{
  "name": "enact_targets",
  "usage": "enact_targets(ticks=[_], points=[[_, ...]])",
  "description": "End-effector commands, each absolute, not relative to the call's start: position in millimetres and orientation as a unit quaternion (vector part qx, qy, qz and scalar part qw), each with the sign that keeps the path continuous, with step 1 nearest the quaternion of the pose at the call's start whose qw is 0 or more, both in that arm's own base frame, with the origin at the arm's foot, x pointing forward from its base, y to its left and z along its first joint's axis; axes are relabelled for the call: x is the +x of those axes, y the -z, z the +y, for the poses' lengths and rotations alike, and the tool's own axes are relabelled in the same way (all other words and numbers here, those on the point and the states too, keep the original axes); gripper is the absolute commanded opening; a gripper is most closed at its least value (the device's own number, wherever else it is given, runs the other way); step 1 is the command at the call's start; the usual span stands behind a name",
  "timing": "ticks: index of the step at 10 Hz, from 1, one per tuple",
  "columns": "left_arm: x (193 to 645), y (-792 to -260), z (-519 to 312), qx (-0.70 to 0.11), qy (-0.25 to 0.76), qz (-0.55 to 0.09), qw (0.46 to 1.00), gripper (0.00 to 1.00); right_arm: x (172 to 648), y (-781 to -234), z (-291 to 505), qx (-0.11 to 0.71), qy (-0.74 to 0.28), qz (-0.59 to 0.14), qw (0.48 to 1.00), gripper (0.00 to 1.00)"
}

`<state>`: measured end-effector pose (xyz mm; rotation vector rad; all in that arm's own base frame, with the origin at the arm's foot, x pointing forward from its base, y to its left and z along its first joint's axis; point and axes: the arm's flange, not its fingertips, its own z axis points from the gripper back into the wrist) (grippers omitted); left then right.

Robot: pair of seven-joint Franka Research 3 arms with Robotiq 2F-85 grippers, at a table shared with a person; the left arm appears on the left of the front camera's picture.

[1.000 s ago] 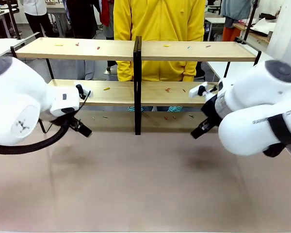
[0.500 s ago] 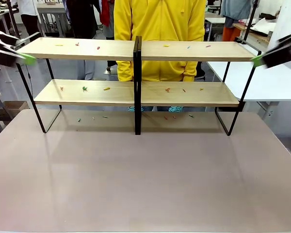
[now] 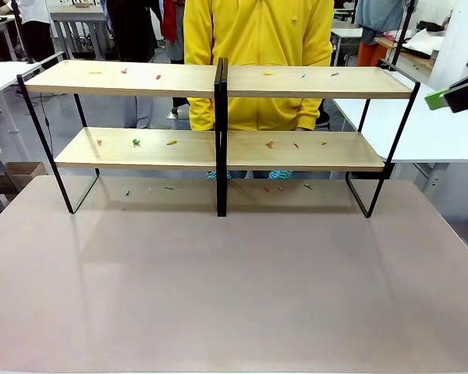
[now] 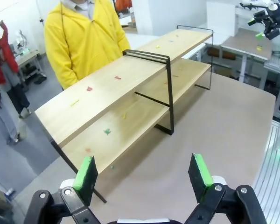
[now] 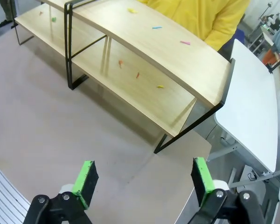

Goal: Clean the shelves.
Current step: Pick up the Duster when the human hands it over.

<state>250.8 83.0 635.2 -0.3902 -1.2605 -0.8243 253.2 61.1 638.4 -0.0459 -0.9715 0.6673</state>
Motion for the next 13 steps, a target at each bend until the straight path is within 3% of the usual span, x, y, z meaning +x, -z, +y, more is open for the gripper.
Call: enact_targets(ticks=[1,4,10,11,13], points=[[200.6,-514.9,14.6,-0.169,0.344,-0.565,0.730,1.00,247.5,-586.6,55.5,-0.025,-0.328,-0.467,0.821,1.00],[200.4,-512.3,18.3,-0.173,0.267,-0.537,0.781,1.00,255.6,-584.4,56.7,-0.022,-0.331,-0.459,0.824,1.00],[203.0,-508.1,23.5,-0.158,0.259,-0.500,0.811,1.00,261.0,-573.8,50.6,-0.020,-0.340,-0.453,0.824,1.00],[260.0,-630.5,71.7,-0.163,0.268,-0.515,0.798,1.00,262.0,-572.6,49.5,-0.019,-0.339,-0.452,0.825,1.00],[260.0,-630.5,71.7,-0.163,0.268,-0.515,0.798,1.00,263.0,-570.9,48.3,-0.018,-0.338,-0.452,0.825,1.00]])
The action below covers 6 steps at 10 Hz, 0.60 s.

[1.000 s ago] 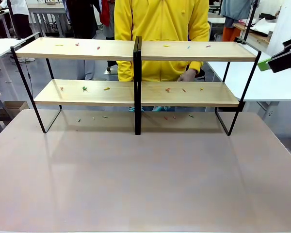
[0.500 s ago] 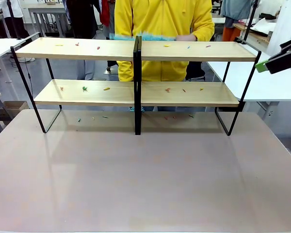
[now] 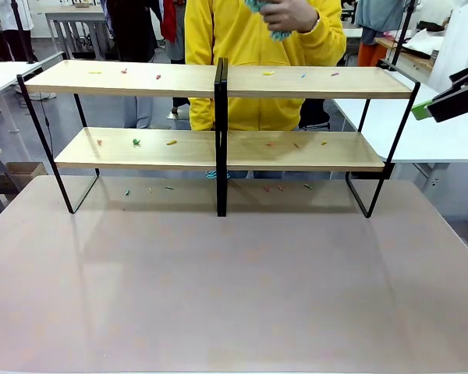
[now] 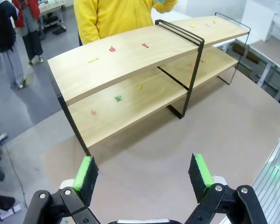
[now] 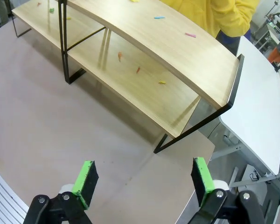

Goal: Clean the shelves.
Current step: Pick up the Duster when the human hands it over.

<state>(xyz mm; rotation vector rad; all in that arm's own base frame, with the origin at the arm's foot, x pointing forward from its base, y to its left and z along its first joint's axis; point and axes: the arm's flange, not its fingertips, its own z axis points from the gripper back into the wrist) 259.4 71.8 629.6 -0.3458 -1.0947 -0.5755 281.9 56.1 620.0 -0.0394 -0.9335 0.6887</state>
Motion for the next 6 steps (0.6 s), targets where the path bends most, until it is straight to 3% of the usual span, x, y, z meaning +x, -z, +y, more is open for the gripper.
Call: enact_targets(ticks=[1,6], points=[[260.0,-630.5,71.7,-0.163,0.268,-0.515,0.798,1.00,263.2,-570.3,48.0,-0.016,-0.338,-0.453,0.825,1.00],[260.0,-630.5,71.7,-0.163,0.268,-0.515,0.798,1.00,255.6,-573.4,51.1,0.036,-0.286,-0.452,0.844,1.00]])
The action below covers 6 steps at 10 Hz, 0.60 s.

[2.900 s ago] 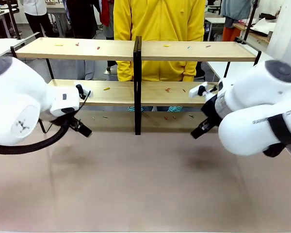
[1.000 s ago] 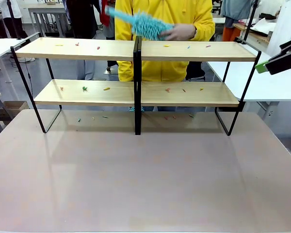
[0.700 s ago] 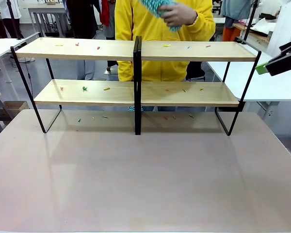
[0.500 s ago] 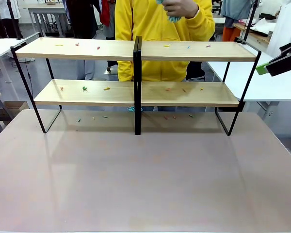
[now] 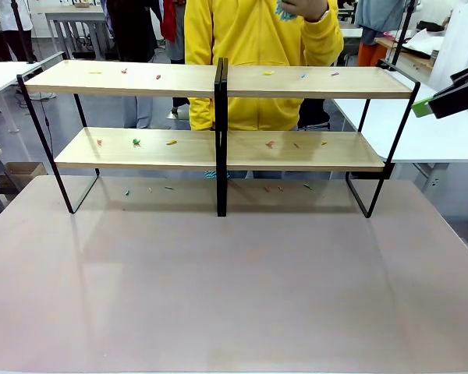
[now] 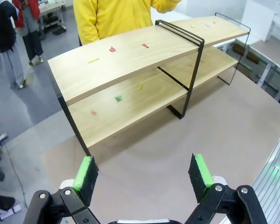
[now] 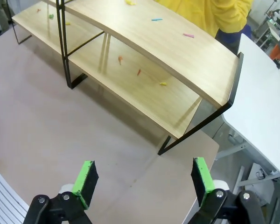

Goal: Clean the shelves.
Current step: Pick up the Duster when the human hands it over.

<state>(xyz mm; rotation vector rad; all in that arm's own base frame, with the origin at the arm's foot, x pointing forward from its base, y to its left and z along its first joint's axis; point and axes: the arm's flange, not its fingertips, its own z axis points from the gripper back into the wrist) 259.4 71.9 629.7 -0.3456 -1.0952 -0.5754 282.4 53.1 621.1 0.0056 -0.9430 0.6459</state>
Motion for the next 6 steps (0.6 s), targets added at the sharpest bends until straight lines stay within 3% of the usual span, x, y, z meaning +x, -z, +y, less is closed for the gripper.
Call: enact_targets(ticks=[1,6], points=[[260.0,-630.5,71.7,-0.163,0.268,-0.515,0.798,1.00,252.9,-575.3,51.8,0.046,-0.267,-0.453,0.849,1.00],[260.0,-630.5,71.7,-0.163,0.268,-0.515,0.798,1.00,227.9,-590.6,50.3,0.072,-0.230,-0.502,0.830,1.00]])
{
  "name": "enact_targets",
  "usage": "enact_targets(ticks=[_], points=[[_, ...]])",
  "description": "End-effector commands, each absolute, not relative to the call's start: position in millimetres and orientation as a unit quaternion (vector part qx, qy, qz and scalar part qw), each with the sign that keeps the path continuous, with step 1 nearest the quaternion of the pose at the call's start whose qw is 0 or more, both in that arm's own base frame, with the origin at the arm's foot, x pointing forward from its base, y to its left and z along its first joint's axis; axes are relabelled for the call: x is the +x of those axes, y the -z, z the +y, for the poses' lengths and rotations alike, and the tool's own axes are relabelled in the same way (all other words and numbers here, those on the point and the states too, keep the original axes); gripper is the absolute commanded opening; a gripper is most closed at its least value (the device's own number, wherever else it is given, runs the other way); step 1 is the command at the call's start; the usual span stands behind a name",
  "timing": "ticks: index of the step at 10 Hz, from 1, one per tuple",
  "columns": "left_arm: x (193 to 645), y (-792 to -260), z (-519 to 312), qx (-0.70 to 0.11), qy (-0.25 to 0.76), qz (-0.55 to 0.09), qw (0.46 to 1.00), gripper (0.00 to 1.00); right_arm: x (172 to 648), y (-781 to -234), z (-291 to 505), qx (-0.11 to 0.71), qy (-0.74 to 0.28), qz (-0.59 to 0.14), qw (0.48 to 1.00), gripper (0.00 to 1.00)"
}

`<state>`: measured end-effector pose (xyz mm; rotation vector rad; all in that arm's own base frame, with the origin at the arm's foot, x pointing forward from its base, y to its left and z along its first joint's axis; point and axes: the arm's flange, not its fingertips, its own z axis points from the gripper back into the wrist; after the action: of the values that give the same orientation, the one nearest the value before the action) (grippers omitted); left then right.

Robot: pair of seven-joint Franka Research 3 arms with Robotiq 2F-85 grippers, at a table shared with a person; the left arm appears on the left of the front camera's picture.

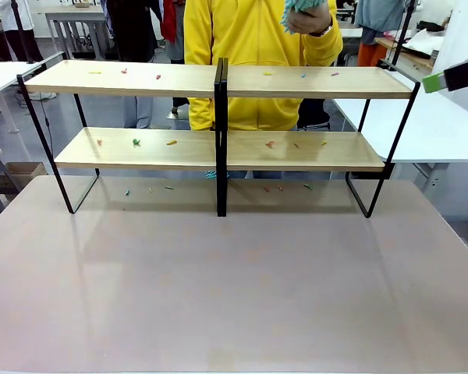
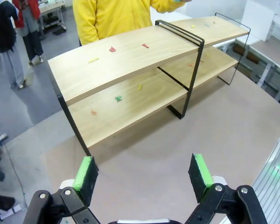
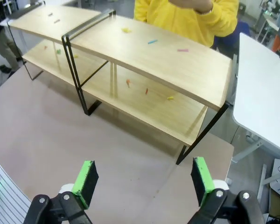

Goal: Clean the shelves.
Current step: Pick up the Duster when the human hands it over.

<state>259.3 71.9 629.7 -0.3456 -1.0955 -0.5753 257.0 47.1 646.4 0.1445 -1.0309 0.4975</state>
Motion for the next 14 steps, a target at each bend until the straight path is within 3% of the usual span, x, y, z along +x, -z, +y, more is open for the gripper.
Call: enact_targets(ticks=[1,5,6,11,13,14], points=[[260.0,-630.5,71.7,-0.163,0.268,-0.515,0.798,1.00,224.7,-591.8,49.6,0.070,-0.227,-0.513,0.825,1.00],[260.0,-630.5,71.7,-0.163,0.268,-0.515,0.798,1.00,225.3,-594.0,50.2,0.060,-0.229,-0.516,0.823,1.00],[260.0,-630.5,71.7,-0.163,0.268,-0.515,0.798,1.00,244.2,-659.9,46.2,0.066,-0.233,-0.515,0.822,1.00],[260.0,-630.5,71.7,-0.163,0.268,-0.515,0.798,1.00,244.5,-659.3,46.8,0.065,-0.234,-0.514,0.823,1.00],[260.0,-630.5,71.7,-0.163,0.268,-0.515,0.798,1.00,301.3,-703.5,10.3,0.233,-0.079,-0.416,0.875,1.00],[260.0,-630.5,71.7,-0.163,0.268,-0.515,0.798,1.00,329.0,-729.0,-17.0,0.343,-0.030,-0.385,0.856,1.00]])
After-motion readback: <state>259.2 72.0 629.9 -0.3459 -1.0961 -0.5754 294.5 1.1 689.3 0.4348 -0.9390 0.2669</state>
